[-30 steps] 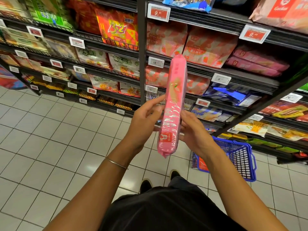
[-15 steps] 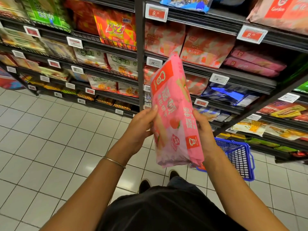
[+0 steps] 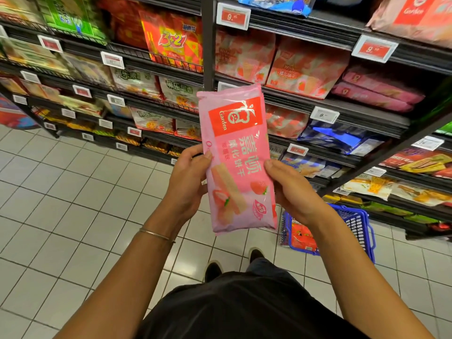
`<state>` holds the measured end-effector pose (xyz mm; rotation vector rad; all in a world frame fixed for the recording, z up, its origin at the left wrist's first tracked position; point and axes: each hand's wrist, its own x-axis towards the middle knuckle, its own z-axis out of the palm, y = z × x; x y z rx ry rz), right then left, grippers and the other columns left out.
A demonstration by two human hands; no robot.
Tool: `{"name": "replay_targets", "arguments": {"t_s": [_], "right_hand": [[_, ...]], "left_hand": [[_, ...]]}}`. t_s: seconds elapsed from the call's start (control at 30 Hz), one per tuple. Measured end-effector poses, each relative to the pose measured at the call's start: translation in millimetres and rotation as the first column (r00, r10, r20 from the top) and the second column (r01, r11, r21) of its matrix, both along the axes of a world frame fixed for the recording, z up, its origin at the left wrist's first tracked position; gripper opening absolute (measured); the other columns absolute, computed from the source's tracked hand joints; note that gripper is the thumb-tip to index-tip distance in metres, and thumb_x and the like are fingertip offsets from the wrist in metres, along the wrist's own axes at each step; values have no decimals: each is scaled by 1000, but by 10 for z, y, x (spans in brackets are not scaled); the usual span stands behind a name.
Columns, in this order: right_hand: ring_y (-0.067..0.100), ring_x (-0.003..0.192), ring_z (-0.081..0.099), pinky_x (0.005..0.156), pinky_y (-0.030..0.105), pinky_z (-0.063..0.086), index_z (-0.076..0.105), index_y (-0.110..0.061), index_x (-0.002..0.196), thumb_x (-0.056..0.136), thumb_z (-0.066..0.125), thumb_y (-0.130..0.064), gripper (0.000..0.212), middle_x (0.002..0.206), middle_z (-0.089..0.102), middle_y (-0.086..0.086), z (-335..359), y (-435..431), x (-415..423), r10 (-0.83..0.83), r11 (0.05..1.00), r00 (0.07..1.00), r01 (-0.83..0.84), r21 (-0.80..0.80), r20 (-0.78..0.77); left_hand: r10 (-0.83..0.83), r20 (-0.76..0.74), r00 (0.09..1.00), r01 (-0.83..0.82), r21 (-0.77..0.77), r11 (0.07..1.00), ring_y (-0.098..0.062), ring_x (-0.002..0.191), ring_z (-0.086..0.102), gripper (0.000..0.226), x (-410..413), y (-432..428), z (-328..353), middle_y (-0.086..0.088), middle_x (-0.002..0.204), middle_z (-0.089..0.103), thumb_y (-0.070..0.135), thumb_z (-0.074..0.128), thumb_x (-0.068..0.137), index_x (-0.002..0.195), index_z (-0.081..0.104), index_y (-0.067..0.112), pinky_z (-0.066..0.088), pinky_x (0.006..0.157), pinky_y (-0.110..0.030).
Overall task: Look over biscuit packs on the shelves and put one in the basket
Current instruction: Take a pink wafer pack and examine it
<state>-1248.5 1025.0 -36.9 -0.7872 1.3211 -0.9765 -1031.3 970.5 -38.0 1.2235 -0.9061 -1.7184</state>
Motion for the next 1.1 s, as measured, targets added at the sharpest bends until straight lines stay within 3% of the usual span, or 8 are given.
{"name": "replay_targets", "arguments": {"t_s": [0.1,0.17,0.33,0.53,0.73,0.87,1.0,1.1], "right_hand": [[31,105,72,94,49,56,70,-13,125,96,62,-46,44,123,74,18,25,7,-5,-9,1000,1000,9,-19,28],[30,107,72,94,48,57,74,-19,120,95,62,-47,39,123,74,14,34,8,-10,-13,999,999,15,-31,50],[25,105,76,85,35,63,80,-27,113,96,61,-43,30,121,76,10,29,10,-6,-44,998,993,50,-50,114],[24,103,75,86,35,62,80,-26,112,95,62,-42,29,120,77,10,9,26,4,-56,996,992,63,-56,117],[33,123,68,95,40,60,71,-18,131,98,61,-49,46,135,69,15,-43,52,17,-90,995,962,97,-17,256],[39,132,60,110,56,47,59,-9,143,107,36,-58,65,142,63,20,-149,95,-39,-174,982,936,142,125,307],[37,140,53,115,58,42,69,-21,135,97,43,-66,64,147,61,14,-234,192,-25,-220,975,867,198,98,447],[40,149,41,119,59,36,46,-16,155,87,55,-73,89,158,49,15,-163,201,67,-174,981,778,193,34,604]], "left_hand": [[-16,-1,1000,16,-28,999,-30,112,74,33,52,16,11,-8,120,76,24,59,106,136,57,13,61,91,-54],[-26,-20,999,25,-36,999,-32,115,73,33,81,24,13,-9,122,76,21,59,105,137,58,12,61,93,-54],[-42,-30,999,40,-62,997,-35,116,72,38,109,34,18,-13,127,73,20,63,104,140,57,10,61,91,-53],[-31,-8,999,30,-82,996,-32,112,74,37,104,43,7,-12,124,75,21,63,104,139,59,11,63,85,-48],[0,-35,999,-2,-68,998,-31,109,75,36,109,49,-8,-12,124,75,18,62,104,139,58,10,63,81,-44],[100,-139,985,-105,-25,994,-26,102,76,38,126,17,0,-9,120,77,16,60,105,141,56,7,62,75,-42],[172,-318,932,-174,24,984,-24,103,74,43,120,16,47,-8,119,75,12,54,107,149,49,5,62,76,-42],[173,-409,896,-171,41,984,-33,120,67,44,85,51,54,-16,131,68,8,50,108,151,46,2,61,88,-49]]}}
